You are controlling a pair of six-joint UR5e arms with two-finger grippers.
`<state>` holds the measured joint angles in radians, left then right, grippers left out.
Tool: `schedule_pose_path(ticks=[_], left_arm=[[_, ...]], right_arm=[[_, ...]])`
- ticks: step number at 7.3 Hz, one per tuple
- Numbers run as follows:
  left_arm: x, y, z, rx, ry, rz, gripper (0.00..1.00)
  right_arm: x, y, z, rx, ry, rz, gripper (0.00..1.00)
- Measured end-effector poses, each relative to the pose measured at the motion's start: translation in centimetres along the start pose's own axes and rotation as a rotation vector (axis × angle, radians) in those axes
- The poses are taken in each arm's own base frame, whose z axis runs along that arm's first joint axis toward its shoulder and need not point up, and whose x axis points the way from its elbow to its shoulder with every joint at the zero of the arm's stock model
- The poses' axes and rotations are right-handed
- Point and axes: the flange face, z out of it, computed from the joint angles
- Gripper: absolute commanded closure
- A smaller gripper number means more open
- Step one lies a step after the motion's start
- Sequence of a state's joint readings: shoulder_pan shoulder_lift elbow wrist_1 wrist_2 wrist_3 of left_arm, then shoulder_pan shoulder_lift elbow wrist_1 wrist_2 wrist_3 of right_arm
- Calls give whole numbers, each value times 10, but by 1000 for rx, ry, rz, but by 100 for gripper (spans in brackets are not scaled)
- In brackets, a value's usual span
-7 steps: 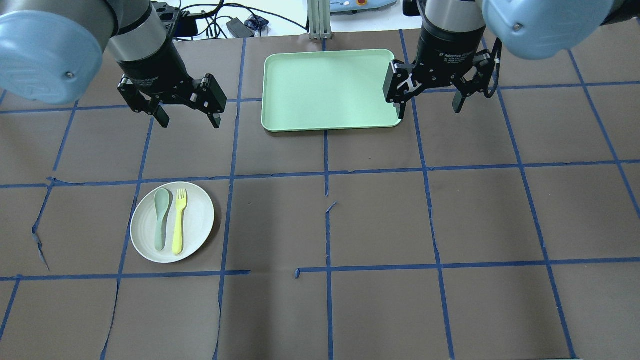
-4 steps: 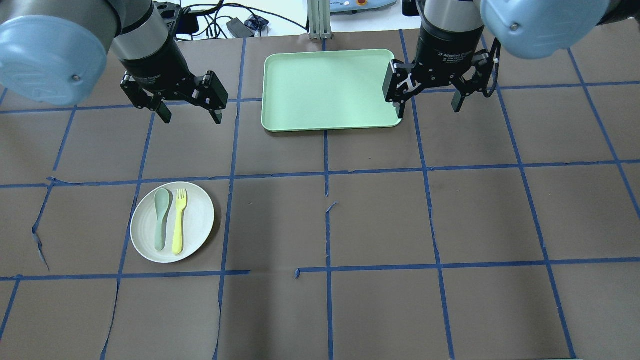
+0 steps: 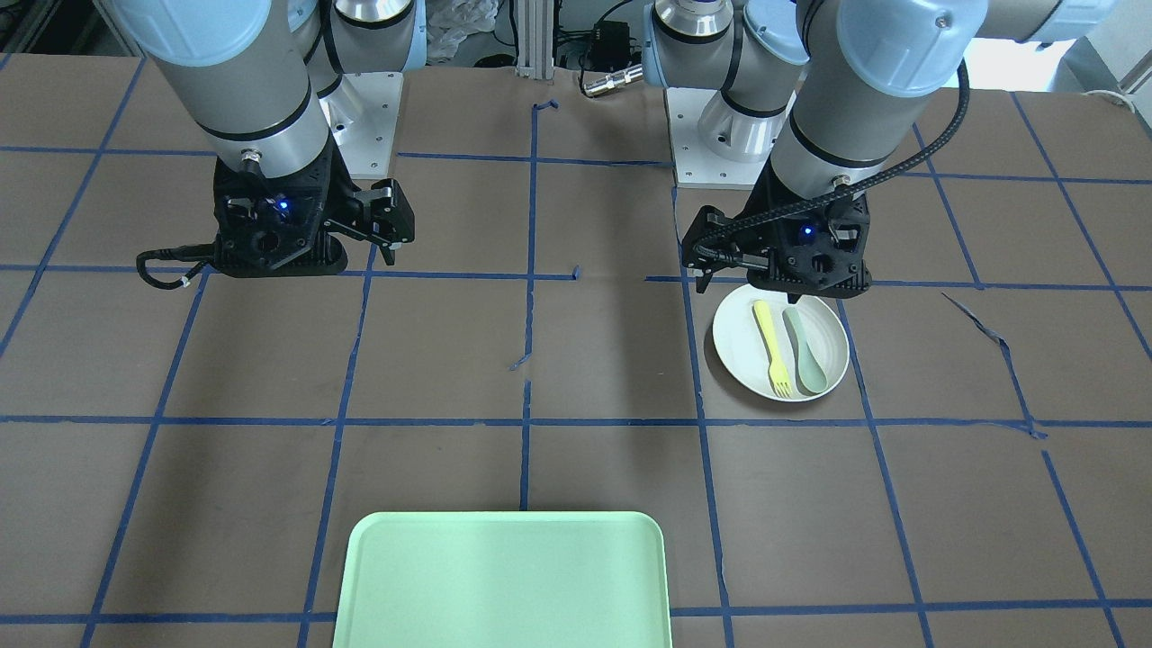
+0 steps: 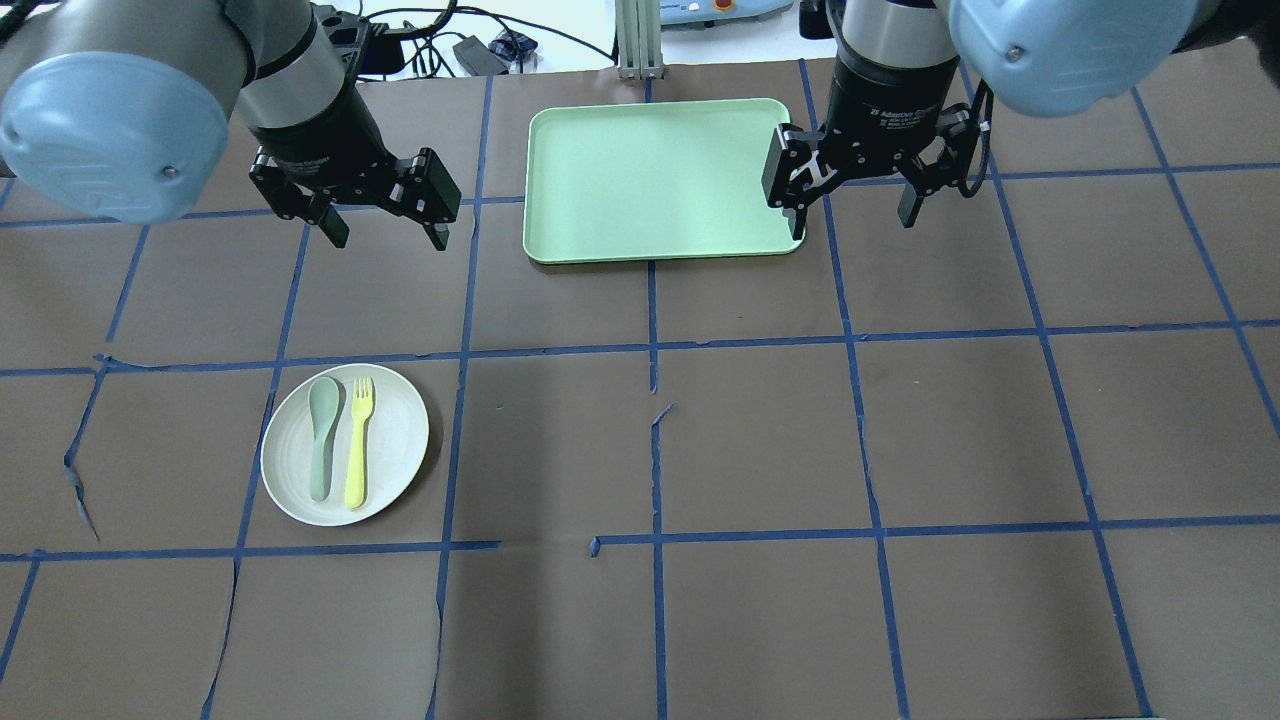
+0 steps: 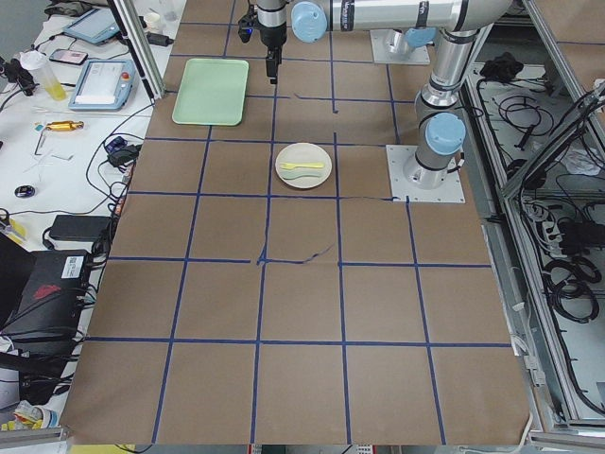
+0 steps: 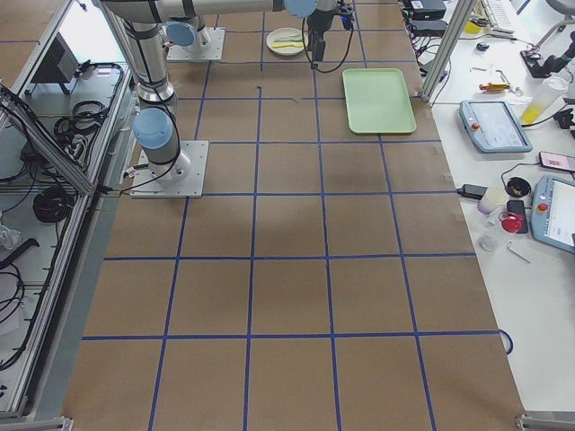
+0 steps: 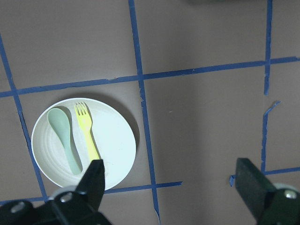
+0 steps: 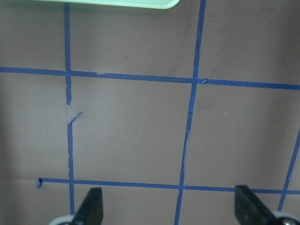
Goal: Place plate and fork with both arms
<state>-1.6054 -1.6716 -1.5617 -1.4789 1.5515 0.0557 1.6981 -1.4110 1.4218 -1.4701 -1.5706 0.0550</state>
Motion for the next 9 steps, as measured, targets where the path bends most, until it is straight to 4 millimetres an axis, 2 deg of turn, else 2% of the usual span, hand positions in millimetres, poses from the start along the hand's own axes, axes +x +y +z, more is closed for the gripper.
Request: schedule_pose_path(ticks=[5,7,8,9], left_arm=[[0,8,-11,27,-2,-17,0],[-7,7,-14,33,-3,-56,0],[-22,5,-15,34,-4,-89,0],[-52,2,-12,28,-4,-137,0]], right_arm=[[0,0,-1,1,-1,2,0],[0,0,1,-3,-1,1,0],[0,-1,2,-2,1,-1,0],[0,-1,2,-2,1,-5,0]])
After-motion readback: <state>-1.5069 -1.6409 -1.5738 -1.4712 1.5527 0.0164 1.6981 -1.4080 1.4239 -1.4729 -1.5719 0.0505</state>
